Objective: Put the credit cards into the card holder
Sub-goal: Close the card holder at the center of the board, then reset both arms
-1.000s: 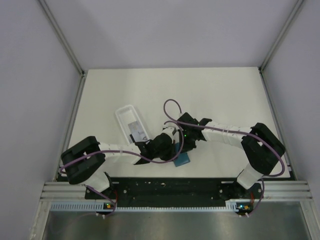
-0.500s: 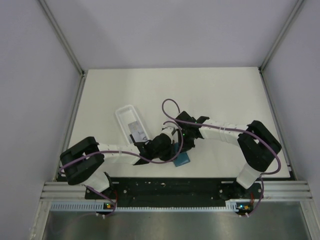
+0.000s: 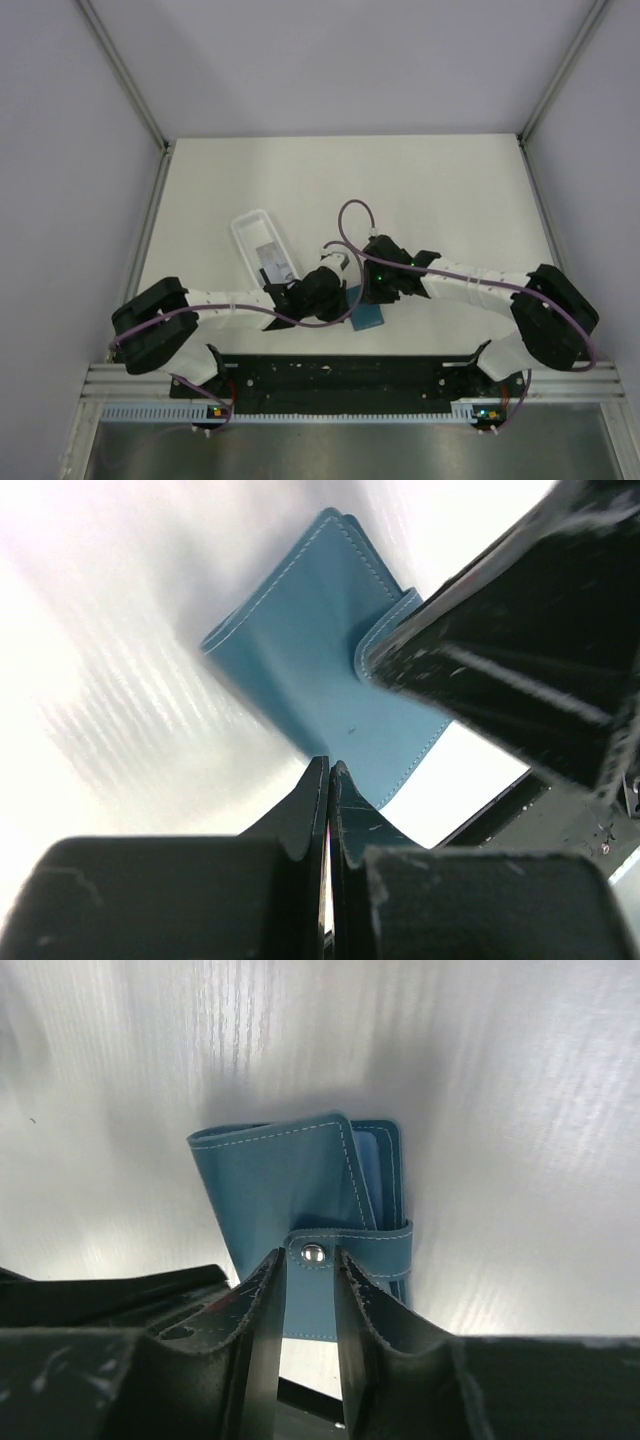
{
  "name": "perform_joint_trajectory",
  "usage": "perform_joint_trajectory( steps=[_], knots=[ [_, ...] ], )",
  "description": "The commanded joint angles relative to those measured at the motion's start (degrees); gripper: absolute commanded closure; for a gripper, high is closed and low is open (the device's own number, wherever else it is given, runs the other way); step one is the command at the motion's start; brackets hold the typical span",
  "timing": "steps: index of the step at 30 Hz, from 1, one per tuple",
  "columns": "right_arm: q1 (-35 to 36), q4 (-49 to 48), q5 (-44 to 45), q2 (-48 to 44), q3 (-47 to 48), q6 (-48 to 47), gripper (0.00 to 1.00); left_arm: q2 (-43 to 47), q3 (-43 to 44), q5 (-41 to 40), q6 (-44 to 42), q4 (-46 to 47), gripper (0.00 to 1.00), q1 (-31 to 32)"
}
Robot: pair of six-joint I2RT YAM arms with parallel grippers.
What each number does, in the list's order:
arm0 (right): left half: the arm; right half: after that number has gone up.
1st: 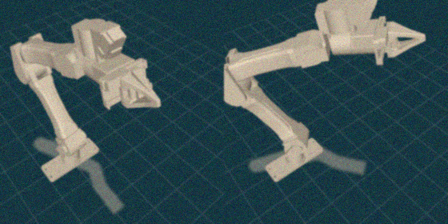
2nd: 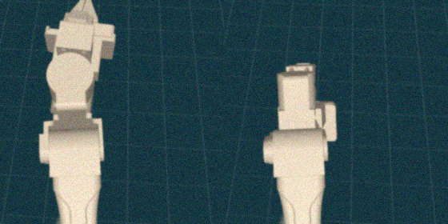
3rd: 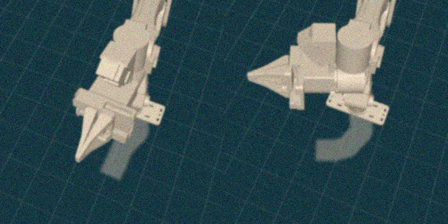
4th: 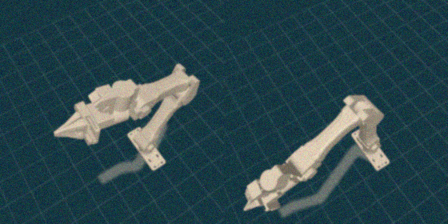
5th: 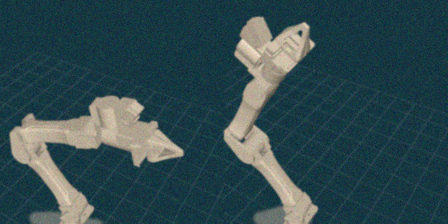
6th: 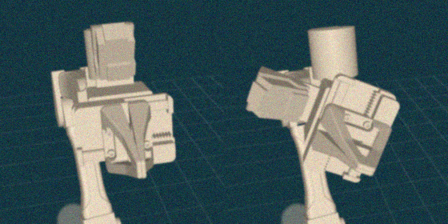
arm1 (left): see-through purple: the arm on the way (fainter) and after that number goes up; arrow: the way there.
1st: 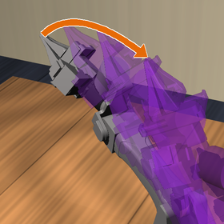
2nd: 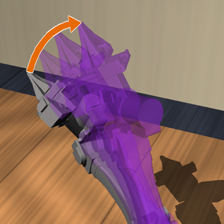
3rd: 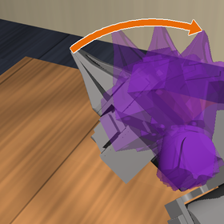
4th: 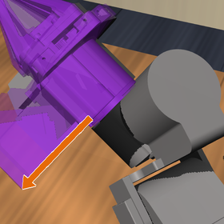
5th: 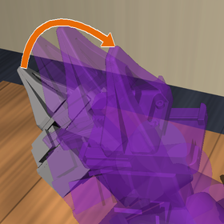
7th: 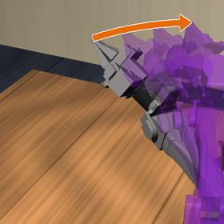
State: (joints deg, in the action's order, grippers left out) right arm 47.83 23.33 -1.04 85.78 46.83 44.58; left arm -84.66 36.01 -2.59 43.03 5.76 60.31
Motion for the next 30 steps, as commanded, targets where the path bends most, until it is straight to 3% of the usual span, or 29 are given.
perform_joint_trajectory(
  steps=[1,10,15,17,20,22,26,28,29,30],
  knots=[
    [0.33,-2.5,9.3,-9.47,-1.65,0.07,0.72,5.64,2.22,-3.03,-1.98,-3.47,1.0,-0.02],
    [0.24,-3.03,11.32,-21.16,-7.71,1.12,0.69,9.6,3.45,-5.05,-3.3,-8.13,1.0,-0.28],
    [-0.37,-7.42,12.82,-33.89,-15.17,2.97,0.68,13.55,1.52,-7.25,-2.68,-9.88,1.0,-0.81],
    [-0.64,-8.74,12.81,-38.9,-17.46,2.97,0.67,16.01,1.0,-9.09,-2.68,-11.55,0.96,-1.42],
    [-0.64,-10.49,13.86,-47.51,-20.71,2.45,0.62,20.05,0.82,-12.78,-3.12,-14.98,0.82,-1.69],
    [-0.72,-10.85,16.14,-53.58,-23.17,2.71,0.51,22.95,0.64,-15.15,-3.12,-17.7,0.71,-2.56],
    [-0.64,-7.96,22.47,-64.14,-26.17,3.32,0.13,29.1,-0.06,-19.46,-2.07,-23.85,0.43,-5.72],
    [-0.72,-3.93,25.19,-67.31,-26.0,3.67,0.06,32.53,-0.85,-20.96,-1.81,-26.49,0.27,-7.92],
    [-0.81,-2.52,26.43,-68.54,-25.74,3.67,0.04,34.54,-1.38,-21.66,-1.72,-27.63,0.02,-9.06],
    [-0.81,-0.68,27.83,-69.42,-25.47,3.94,0.03,36.13,-1.64,-22.71,-1.89,-28.69,0.01,-10.03]
  ],
)
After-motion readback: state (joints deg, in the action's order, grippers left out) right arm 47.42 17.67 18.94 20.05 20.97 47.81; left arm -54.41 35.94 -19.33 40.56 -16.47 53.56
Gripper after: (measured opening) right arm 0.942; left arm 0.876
